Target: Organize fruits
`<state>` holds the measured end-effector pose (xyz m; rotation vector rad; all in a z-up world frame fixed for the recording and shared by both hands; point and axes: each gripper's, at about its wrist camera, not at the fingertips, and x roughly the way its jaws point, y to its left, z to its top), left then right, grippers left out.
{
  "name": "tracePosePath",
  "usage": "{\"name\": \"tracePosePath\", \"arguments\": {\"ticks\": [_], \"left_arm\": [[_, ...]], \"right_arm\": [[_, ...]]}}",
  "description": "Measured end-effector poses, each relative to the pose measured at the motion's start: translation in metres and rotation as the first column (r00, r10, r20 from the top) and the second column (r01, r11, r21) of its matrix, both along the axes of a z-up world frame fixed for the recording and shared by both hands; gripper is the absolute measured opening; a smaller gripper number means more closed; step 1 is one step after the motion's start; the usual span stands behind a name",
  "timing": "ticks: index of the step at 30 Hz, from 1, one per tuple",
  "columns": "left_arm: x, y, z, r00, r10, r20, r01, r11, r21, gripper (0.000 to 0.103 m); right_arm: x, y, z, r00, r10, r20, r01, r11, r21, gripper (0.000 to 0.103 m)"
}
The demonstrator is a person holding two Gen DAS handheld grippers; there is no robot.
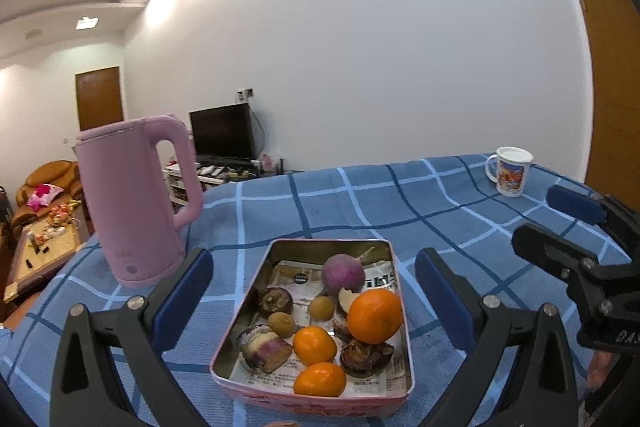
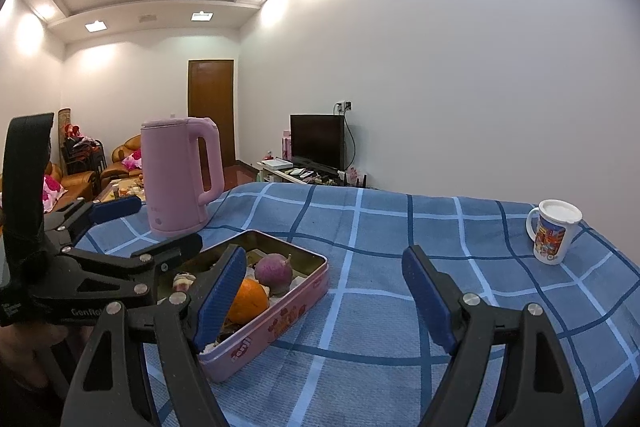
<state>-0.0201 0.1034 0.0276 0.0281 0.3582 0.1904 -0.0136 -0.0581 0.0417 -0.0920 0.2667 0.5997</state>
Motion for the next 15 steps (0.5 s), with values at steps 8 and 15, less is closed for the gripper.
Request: {"name": "tracePosePath", "arguments": {"ticks": [8,15], "left_arm": [[-0.001,-0.001,0.007,1.0,0.018,0.018,-0.018,1.0,-0.02,0.103],[-0.004,-0.002,0.011,0.998,0.041,0.044,-0.041,0.999,-0.009,0.103]], "right_arm": [[0.0,-0.008,-0.001,1.0,-0.008,0.0,0.008,1.0,0.009,0.081],[0.001,-0.013,-0.002,1.0,-0.013,-0.002,0.013,1.0,0.016,0.081]]}}
